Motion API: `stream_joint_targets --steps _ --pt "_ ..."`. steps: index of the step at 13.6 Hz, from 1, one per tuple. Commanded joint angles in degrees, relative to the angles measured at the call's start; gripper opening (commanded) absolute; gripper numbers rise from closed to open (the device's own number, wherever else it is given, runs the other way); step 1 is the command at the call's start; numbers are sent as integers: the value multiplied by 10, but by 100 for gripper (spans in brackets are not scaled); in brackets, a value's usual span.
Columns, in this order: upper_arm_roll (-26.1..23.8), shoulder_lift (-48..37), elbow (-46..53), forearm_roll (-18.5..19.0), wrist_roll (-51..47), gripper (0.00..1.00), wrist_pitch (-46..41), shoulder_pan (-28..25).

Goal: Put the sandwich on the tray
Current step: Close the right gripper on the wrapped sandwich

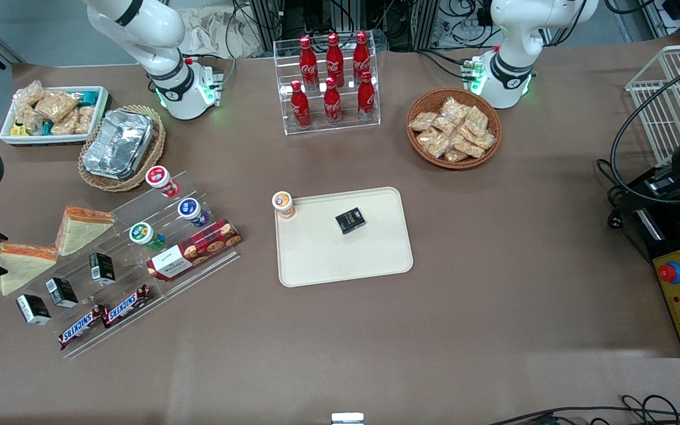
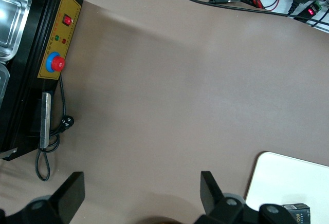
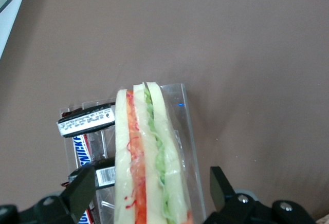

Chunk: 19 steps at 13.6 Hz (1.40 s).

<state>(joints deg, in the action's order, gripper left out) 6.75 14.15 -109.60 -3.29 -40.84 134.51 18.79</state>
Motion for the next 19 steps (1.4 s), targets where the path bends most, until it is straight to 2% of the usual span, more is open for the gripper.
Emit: stream_joint_targets --steps 1,4,6,7,9,10,13,17,19 --pt "-2 10 -3 -22 -1 98 25 -2" --pt "-2 11 -27 -23 -1 96 56 -10" --pt "-2 7 -42 -23 1 84 71 -10" --pt "-2 6 -46 -23 7 69 72 -10" --pt "-2 6 -46 -23 11 49 71 -10" --pt "-2 4 -46 -23 12 33 71 -10" --pt "-3 -22 -44 -23 23 0 63 -9" --pt "-4 -77 -23 -23 26 0 2 -10" --pt "-23 -94 23 -23 24 0 -66 -11"
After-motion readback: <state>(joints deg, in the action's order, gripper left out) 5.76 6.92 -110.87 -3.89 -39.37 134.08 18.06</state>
